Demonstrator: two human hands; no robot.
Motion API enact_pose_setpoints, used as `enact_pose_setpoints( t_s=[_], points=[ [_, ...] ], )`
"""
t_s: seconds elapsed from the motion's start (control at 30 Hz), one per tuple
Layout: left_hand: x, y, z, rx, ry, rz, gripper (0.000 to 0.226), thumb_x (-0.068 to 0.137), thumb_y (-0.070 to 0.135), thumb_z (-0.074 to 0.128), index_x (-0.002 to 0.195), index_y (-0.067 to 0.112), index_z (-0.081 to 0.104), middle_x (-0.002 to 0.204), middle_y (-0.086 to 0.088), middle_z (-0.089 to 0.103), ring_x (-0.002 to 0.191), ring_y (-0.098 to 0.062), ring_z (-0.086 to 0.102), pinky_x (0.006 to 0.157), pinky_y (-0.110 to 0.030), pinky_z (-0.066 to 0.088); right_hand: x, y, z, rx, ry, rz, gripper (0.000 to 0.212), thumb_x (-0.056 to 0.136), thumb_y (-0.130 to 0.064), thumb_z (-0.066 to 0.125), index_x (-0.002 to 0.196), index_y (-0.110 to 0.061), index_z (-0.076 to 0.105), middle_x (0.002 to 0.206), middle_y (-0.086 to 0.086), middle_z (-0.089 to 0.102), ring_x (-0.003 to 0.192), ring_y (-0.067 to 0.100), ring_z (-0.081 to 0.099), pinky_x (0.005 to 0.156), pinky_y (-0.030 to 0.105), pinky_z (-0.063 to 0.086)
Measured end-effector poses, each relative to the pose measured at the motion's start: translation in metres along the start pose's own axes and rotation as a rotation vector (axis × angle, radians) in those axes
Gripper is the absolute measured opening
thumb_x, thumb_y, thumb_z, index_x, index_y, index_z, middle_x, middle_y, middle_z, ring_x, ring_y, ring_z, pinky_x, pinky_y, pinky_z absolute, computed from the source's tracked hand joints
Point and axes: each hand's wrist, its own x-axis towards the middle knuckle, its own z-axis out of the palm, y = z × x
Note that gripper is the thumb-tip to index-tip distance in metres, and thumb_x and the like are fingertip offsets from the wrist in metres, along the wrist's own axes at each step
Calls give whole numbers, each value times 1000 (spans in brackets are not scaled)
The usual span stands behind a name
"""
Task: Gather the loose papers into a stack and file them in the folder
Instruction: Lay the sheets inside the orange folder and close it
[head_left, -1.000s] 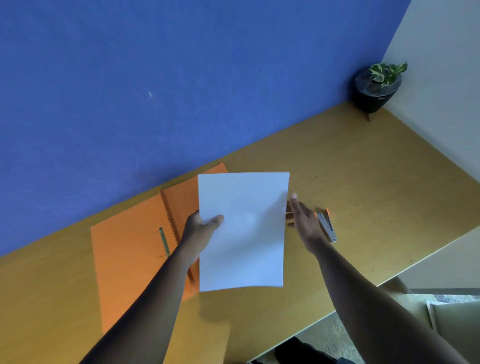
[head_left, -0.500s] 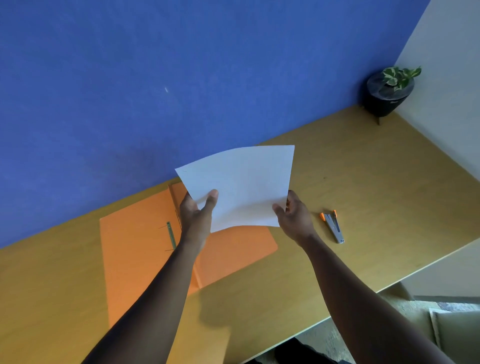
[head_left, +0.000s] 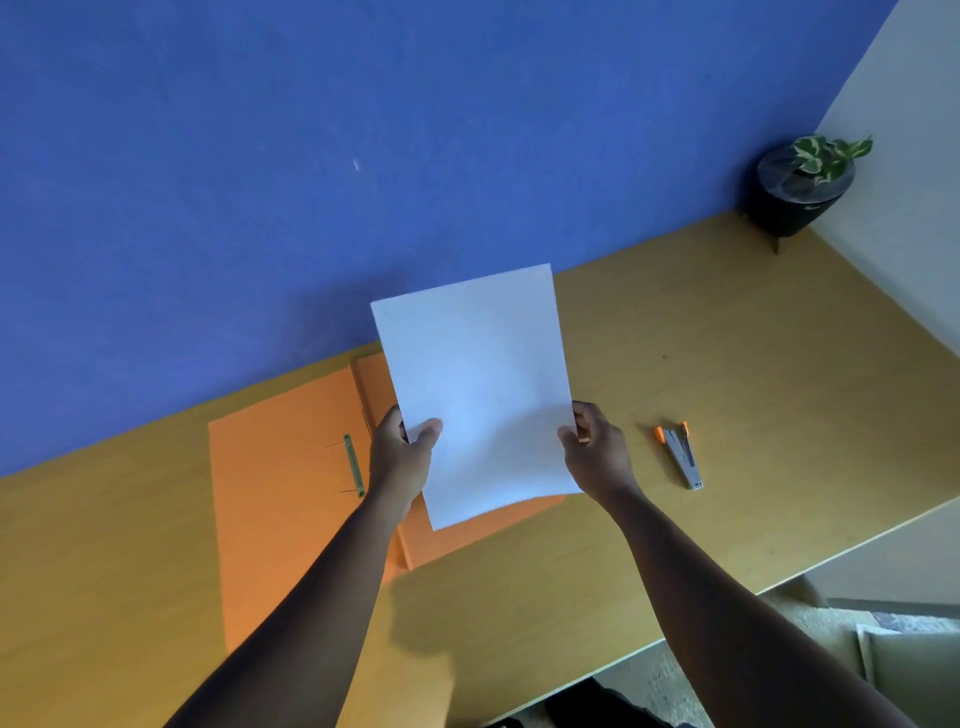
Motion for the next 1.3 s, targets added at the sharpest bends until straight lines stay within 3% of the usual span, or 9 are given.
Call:
enact_pose_setpoints(
  t_s=[0.1,0.23,0.33,0.4,0.5,0.63,0.87,0.97,1.3],
  points=[
    [4,-7,-5,67,57,-93,31,91,26,64,98,-3,56,75,-5,44,64,-19,39,56,-30,33,1,-3,10,-15,-24,31,36,96,-18,50,132,-18,54,120,6,66,101,21,62,71,23,42],
    [7,-15,-10,106,111,-204,22,90,18,58,80,-1,55,67,-6,46,56,-19,37,52,-27,30,5,-7,23,-48,-49,93,38,95,-17,47,132,-22,54,123,5,65,92,21,62,58,22,43],
    [11,-21,-14,124,148,-271,14,87,17,58,92,8,68,76,-5,66,59,-20,50,54,-29,40,7,-10,36,-78,-56,118,39,95,-15,45,131,-24,54,124,4,63,86,20,62,55,21,45],
    [12,-21,-17,148,168,-301,26,86,18,59,109,18,71,98,-2,74,74,-21,63,62,-29,50,10,-12,43,-87,-51,138,40,94,-13,44,130,-24,55,121,3,64,80,20,60,55,22,44],
    [13,-20,-24,159,235,-310,48,84,14,61,131,22,61,121,5,71,100,-21,68,79,-34,58,16,-14,53,-110,-41,166,41,93,-11,43,130,-24,55,120,4,64,74,19,58,52,20,42],
    [13,-23,-36,158,309,-305,53,80,8,58,129,25,62,131,8,65,103,-20,69,83,-41,59,22,-16,64,-146,-52,168,42,94,-12,42,132,-24,53,124,7,63,80,24,60,54,23,44],
    [15,-37,-45,252,277,-286,50,86,7,60,134,22,60,137,3,62,114,-21,65,71,-29,55,29,-21,78,-207,-75,171,43,95,-15,43,136,-25,50,129,8,61,84,25,61,64,27,47],
    [17,-44,-45,296,249,-291,50,87,10,59,135,22,61,138,3,62,114,-21,65,74,-30,55,29,-19,81,-226,-78,175,43,94,-15,44,136,-22,49,130,9,61,89,25,59,72,30,49],
    [14,-55,-44,315,185,-287,47,86,7,58,130,23,64,129,6,68,106,-18,66,68,-25,48,33,-15,84,-245,-115,154,47,94,-15,44,140,-25,46,134,9,58,72,16,59,58,26,48]
  ],
)
